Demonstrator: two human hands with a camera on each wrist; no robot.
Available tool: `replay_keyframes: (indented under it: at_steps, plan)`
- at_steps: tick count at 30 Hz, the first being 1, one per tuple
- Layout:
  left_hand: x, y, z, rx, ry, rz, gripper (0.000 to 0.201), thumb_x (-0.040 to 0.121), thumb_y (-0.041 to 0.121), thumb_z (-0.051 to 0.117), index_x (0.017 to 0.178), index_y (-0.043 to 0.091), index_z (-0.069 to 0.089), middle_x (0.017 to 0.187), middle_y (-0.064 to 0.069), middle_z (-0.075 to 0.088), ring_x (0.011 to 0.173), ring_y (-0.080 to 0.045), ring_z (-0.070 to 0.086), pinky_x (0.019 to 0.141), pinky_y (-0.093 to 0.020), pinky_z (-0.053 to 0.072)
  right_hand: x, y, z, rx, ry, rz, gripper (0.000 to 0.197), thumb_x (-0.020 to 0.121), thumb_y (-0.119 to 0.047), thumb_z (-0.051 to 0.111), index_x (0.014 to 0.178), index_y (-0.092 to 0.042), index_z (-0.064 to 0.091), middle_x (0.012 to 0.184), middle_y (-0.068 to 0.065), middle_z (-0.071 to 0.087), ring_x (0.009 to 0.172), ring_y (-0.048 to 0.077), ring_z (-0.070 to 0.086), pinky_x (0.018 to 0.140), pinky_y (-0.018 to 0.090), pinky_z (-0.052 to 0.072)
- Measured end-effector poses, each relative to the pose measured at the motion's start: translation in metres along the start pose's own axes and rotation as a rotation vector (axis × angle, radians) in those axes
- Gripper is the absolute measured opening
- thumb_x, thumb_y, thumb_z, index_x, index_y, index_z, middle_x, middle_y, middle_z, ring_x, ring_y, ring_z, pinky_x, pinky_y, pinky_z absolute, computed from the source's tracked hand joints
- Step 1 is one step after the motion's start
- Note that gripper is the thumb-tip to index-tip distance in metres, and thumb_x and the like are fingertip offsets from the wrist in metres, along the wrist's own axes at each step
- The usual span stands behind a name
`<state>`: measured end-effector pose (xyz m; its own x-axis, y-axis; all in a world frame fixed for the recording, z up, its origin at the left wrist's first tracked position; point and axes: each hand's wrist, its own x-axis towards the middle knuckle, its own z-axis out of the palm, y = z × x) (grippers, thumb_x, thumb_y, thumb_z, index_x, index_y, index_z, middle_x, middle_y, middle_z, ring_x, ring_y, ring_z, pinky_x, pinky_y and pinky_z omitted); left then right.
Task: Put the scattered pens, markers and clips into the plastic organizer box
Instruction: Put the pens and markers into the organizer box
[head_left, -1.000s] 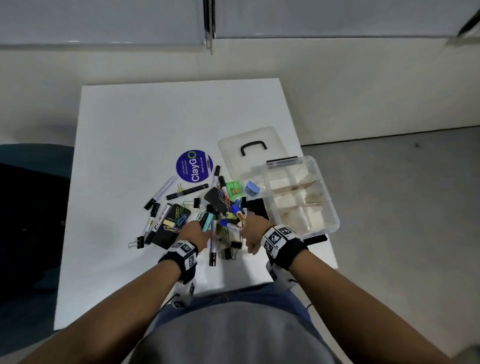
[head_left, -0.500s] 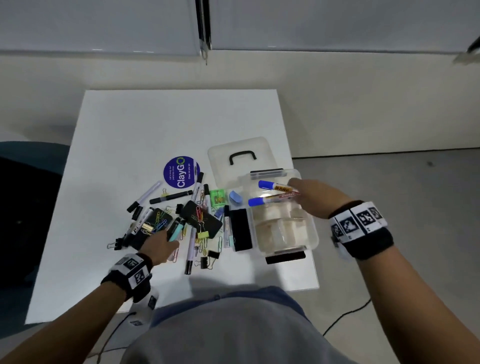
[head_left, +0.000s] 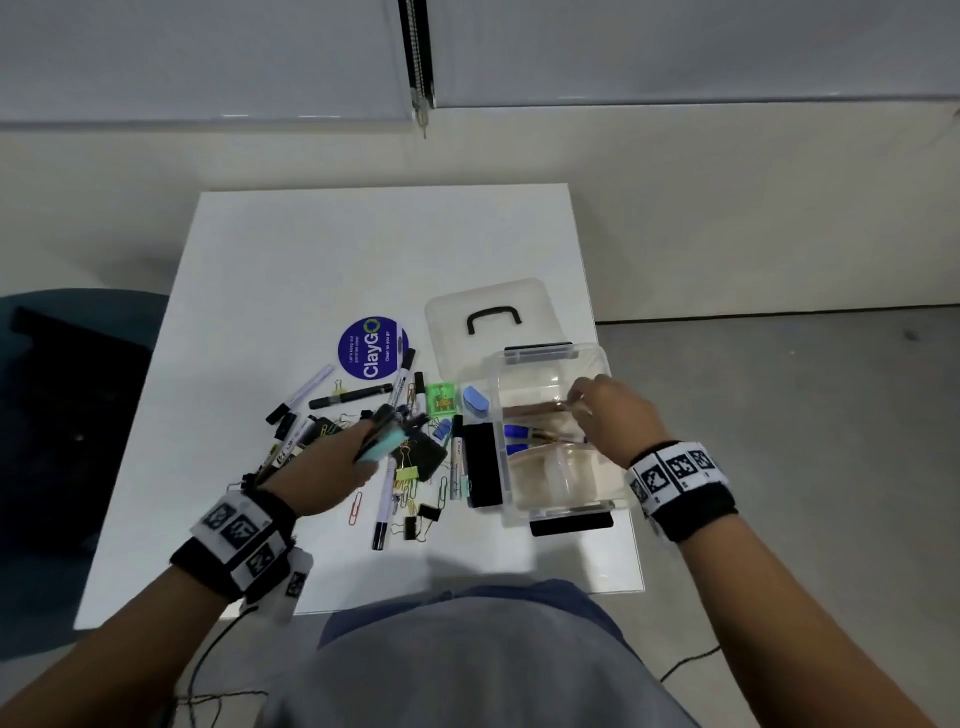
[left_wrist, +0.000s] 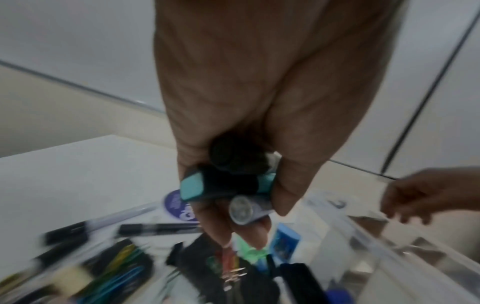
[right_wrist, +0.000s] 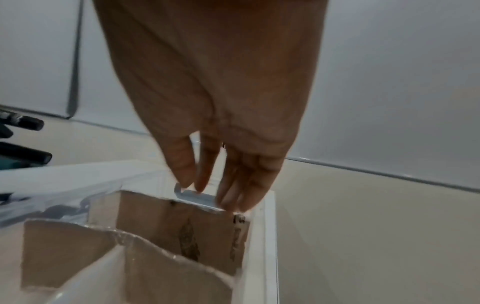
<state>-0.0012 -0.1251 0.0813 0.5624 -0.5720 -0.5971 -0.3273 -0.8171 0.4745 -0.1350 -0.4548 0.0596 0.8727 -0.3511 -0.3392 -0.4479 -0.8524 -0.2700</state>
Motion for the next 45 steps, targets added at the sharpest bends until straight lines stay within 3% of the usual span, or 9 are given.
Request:
replay_keyframes:
  at_steps: [2, 6, 15, 21, 24, 27, 33, 38, 45]
  plan:
    - [0.009, 0.039, 0.005, 0.011, -0.027, 0.150, 0.016, 0.098, 0.019, 0.049, 0.113, 0.022, 0.047, 0.088, 0.001, 0.062, 0.067, -0.011, 0.060, 0.054, -0.017, 0.047, -0.004, 0.006, 0.001, 0.107, 0.195, 0.135, 0.029, 0.091, -0.018, 0.054, 0.119, -0.013, 0.054, 0.117, 0.011, 0.054, 0.107, 0.032, 0.055, 0.079, 0.040, 0.049]
    - [0.050, 0.114, 0.028, 0.185, -0.040, 0.323, 0.026, 0.096, 0.021, 0.053, 0.122, 0.019, 0.053, 0.095, 0.002, 0.059, 0.072, -0.012, 0.055, 0.061, -0.022, 0.043, -0.008, 0.016, 0.015, 0.199, -0.008, 0.344, 0.036, 0.092, -0.015, 0.047, 0.127, -0.009, 0.038, 0.116, 0.018, 0.059, 0.100, 0.038, 0.060, 0.084, 0.044, 0.049]
    - [0.121, 0.183, 0.079, 0.565, -0.051, 0.338, 0.033, 0.092, 0.005, 0.047, 0.123, 0.007, 0.055, 0.111, -0.016, 0.063, 0.099, -0.035, 0.064, 0.072, -0.036, 0.045, -0.009, 0.023, 0.026, 0.215, -0.030, 0.297, 0.041, 0.089, -0.007, 0.046, 0.127, -0.009, 0.033, 0.107, 0.018, 0.064, 0.093, 0.036, 0.064, 0.080, 0.044, 0.052]
    - [0.105, 0.142, 0.058, 0.256, 0.137, 0.493, 0.035, 0.090, 0.014, 0.051, 0.124, 0.021, 0.056, 0.106, -0.004, 0.059, 0.092, -0.023, 0.060, 0.083, -0.038, 0.049, -0.014, 0.018, 0.026, 0.280, -0.004, 0.367, 0.043, 0.092, -0.011, 0.047, 0.134, -0.009, 0.036, 0.122, 0.022, 0.054, 0.109, 0.040, 0.056, 0.088, 0.047, 0.047]
    - [0.099, 0.084, 0.039, 0.083, 0.247, 0.365, 0.025, 0.092, 0.012, 0.048, 0.111, 0.022, 0.061, 0.103, -0.002, 0.061, 0.090, -0.021, 0.063, 0.082, -0.039, 0.052, -0.022, -0.005, 0.023, 0.185, 0.193, 0.285, 0.049, 0.088, -0.003, 0.053, 0.135, -0.006, 0.041, 0.124, 0.022, 0.049, 0.110, 0.041, 0.050, 0.086, 0.045, 0.047]
    - [0.096, 0.019, 0.030, 0.267, 0.198, 0.236, 0.042, 0.083, -0.003, 0.051, 0.118, 0.019, 0.057, 0.114, -0.009, 0.057, 0.099, -0.030, 0.061, 0.086, -0.044, 0.051, -0.024, -0.054, 0.015, 0.268, 0.271, 0.109, 0.046, 0.087, 0.001, 0.049, 0.131, -0.010, 0.051, 0.121, 0.015, 0.054, 0.105, 0.034, 0.056, 0.081, 0.038, 0.049]
    - [0.095, -0.041, 0.039, 0.744, 0.060, 0.250, 0.080, 0.074, -0.003, 0.063, 0.144, 0.022, 0.032, 0.135, -0.010, 0.038, 0.123, -0.031, 0.043, 0.105, -0.040, 0.035, -0.008, -0.157, 0.046, 0.368, -0.038, -0.109, 0.027, 0.092, -0.004, 0.044, 0.113, -0.007, 0.061, 0.108, 0.014, 0.064, 0.095, 0.030, 0.064, 0.082, 0.039, 0.054]
    - [0.101, -0.052, 0.039, 0.770, 0.133, 0.221, 0.076, 0.075, 0.001, 0.063, 0.141, 0.024, 0.035, 0.142, -0.016, 0.035, 0.129, -0.036, 0.037, 0.107, -0.045, 0.032, 0.018, -0.181, 0.093, 0.185, -0.332, 0.053, 0.029, 0.093, -0.006, 0.045, 0.121, -0.001, 0.050, 0.120, 0.020, 0.058, 0.108, 0.035, 0.059, 0.086, 0.037, 0.048]
    - [0.094, -0.092, 0.019, 0.476, 0.253, 0.117, 0.061, 0.077, 0.047, 0.066, 0.129, 0.021, 0.044, 0.122, -0.007, 0.057, 0.116, -0.031, 0.053, 0.104, -0.048, 0.037, 0.031, -0.173, 0.133, -0.021, -0.194, 0.225, 0.047, 0.092, -0.010, 0.050, 0.135, -0.005, 0.035, 0.123, 0.018, 0.054, 0.099, 0.033, 0.065, 0.075, 0.038, 0.053]
